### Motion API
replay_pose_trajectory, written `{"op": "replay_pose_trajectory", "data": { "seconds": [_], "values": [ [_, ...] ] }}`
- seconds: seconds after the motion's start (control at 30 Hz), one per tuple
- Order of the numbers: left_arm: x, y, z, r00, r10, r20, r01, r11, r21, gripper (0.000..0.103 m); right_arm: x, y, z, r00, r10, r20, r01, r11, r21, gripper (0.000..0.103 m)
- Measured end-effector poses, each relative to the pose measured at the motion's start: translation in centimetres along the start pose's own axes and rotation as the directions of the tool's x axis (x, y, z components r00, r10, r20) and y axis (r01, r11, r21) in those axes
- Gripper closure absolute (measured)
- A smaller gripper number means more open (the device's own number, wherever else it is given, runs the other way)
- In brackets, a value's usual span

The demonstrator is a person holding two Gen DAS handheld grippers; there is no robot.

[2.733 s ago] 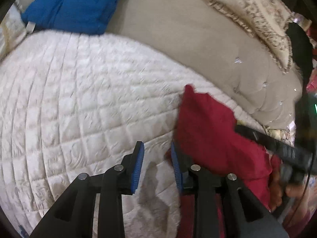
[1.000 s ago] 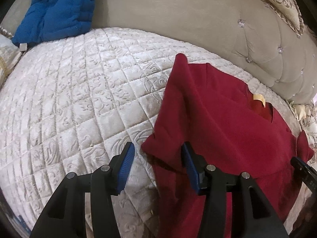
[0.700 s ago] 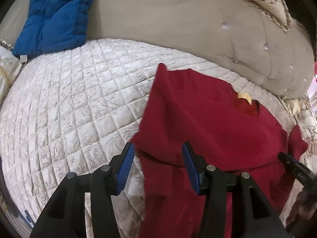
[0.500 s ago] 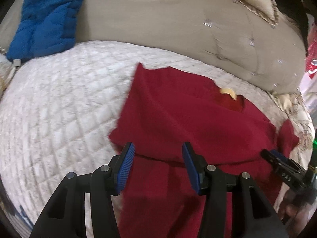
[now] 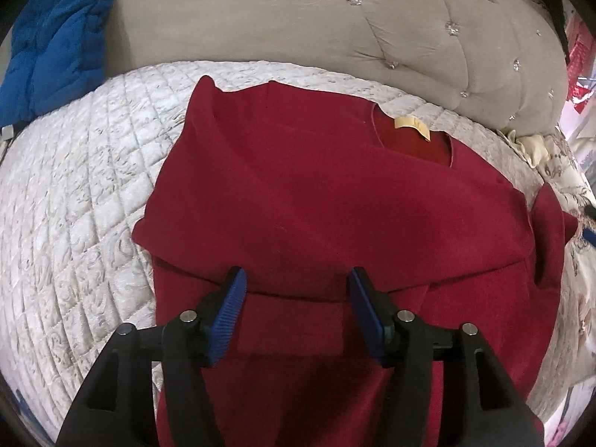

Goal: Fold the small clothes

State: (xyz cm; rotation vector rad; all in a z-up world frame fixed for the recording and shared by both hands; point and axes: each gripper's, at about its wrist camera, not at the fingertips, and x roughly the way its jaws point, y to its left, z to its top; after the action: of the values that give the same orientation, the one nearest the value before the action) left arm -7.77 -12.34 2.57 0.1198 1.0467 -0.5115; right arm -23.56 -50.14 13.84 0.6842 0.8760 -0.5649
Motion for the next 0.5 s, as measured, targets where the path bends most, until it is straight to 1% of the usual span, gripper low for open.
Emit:
{"op": "replay_pose_trajectory", "data": {
  "seconds": [0.1,0.2,0.27,0.3,0.37,0.43,0.47,0.5],
  "values": [
    [0.0,-0.3,-0.2,1.0,0.005,0.004,-0.005,1.0,0.017,0.063,1.7,-1.3,2.7,1.0,-0.028,-0.012,0.028,0.999,0.04,0.036],
    [0.0,-0.4,-0.3,1.0,0.004,0.004,-0.004,1.0,0.029,0.061,4.8,-1.1,5.0,0.996,-0.073,-0.053,0.074,0.997,0.026,0.036],
    [0.1,-0.5,-0.4,1.0,0.003,0.004,-0.003,0.999,0.042,0.06,7.0,-1.3,5.8,0.991,-0.102,-0.08,0.105,0.994,0.033,0.036],
    [0.1,-0.6,-0.4,1.0,0.004,0.005,-0.004,0.999,0.048,0.06,8.4,-1.7,6.3,0.988,-0.12,-0.095,0.125,0.991,0.051,0.036],
    [0.2,-0.7,-0.4,1.0,0.003,0.006,-0.004,0.998,0.058,0.058,10.3,-2.8,6.7,0.986,-0.123,-0.109,0.135,0.985,0.107,0.036],
    [0.2,-0.8,-0.5,1.0,0.0,0.01,-0.001,0.998,0.062,0.057,11.6,-4.3,6.7,0.989,-0.106,-0.104,0.124,0.975,0.184,0.036],
    [0.2,-0.7,-0.5,1.0,-0.001,0.01,0.0,0.998,0.062,0.056,11.7,-4.7,6.5,0.993,-0.092,-0.079,0.107,0.972,0.208,0.036],
    [0.2,-0.7,-0.5,1.0,-0.003,0.011,0.002,0.998,0.061,0.056,11.6,-4.9,6.5,0.994,-0.098,-0.046,0.106,0.972,0.209,0.042]
  ]
}}
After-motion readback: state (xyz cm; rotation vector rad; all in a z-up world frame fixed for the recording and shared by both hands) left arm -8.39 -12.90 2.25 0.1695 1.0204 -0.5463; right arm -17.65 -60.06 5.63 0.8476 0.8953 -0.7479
